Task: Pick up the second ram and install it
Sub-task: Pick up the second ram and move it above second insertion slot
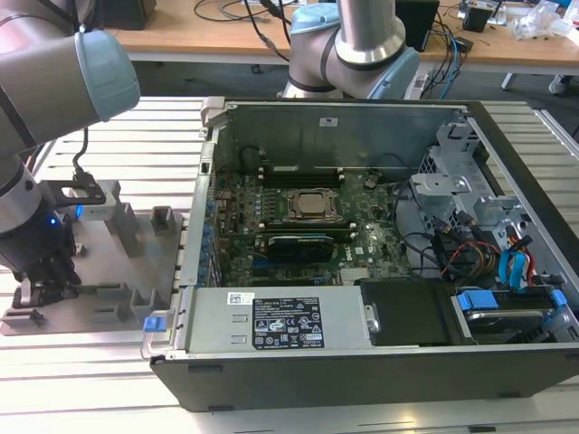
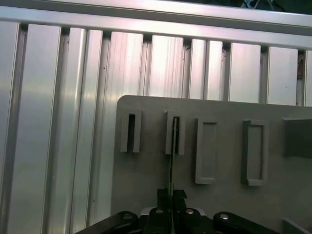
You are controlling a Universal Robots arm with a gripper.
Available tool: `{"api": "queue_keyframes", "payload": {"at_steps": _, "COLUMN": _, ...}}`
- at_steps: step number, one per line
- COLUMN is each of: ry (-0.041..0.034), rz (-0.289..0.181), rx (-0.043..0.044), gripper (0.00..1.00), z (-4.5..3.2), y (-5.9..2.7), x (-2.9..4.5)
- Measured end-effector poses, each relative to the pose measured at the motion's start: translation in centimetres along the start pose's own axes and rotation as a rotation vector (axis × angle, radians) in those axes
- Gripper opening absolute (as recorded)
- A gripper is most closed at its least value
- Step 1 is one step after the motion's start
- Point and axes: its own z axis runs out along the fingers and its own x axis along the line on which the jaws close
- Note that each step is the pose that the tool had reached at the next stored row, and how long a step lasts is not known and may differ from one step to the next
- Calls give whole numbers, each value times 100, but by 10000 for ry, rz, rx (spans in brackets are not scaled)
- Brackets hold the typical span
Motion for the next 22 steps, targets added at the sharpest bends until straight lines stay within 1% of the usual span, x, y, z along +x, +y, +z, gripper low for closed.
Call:
{"api": "queue_keyframes", "payload": {"at_steps": 1, "ry": -2, "rz": 0, "rx": 2, "gripper": 13, "z": 0, "y": 0, "x": 0}}
{"api": "queue_keyframes", "payload": {"at_steps": 8, "ry": -19, "rz": -1, "rx": 3, "gripper": 13, "z": 0, "y": 0, "x": 0}}
{"api": "queue_keyframes", "payload": {"at_steps": 9, "ry": -21, "rz": 147, "rx": 9, "gripper": 13, "z": 0, "y": 0, "x": 0}}
{"api": "queue_keyframes", "payload": {"at_steps": 12, "ry": -51, "rz": 1166, "rx": 52, "gripper": 13, "z": 6, "y": 0, "x": 1}}
{"api": "queue_keyframes", "payload": {"at_steps": 16, "ry": -56, "rz": 1173, "rx": 58, "gripper": 13, "z": 3, "y": -1, "x": 0}}
{"api": "queue_keyframes", "payload": {"at_steps": 19, "ry": -55, "rz": 1172, "rx": 55, "gripper": 13, "z": -52, "y": 2, "x": -2}}
{"api": "queue_keyframes", "payload": {"at_steps": 22, "ry": -55, "rz": 1170, "rx": 54, "gripper": 13, "z": -196, "y": 8, "x": -8}}
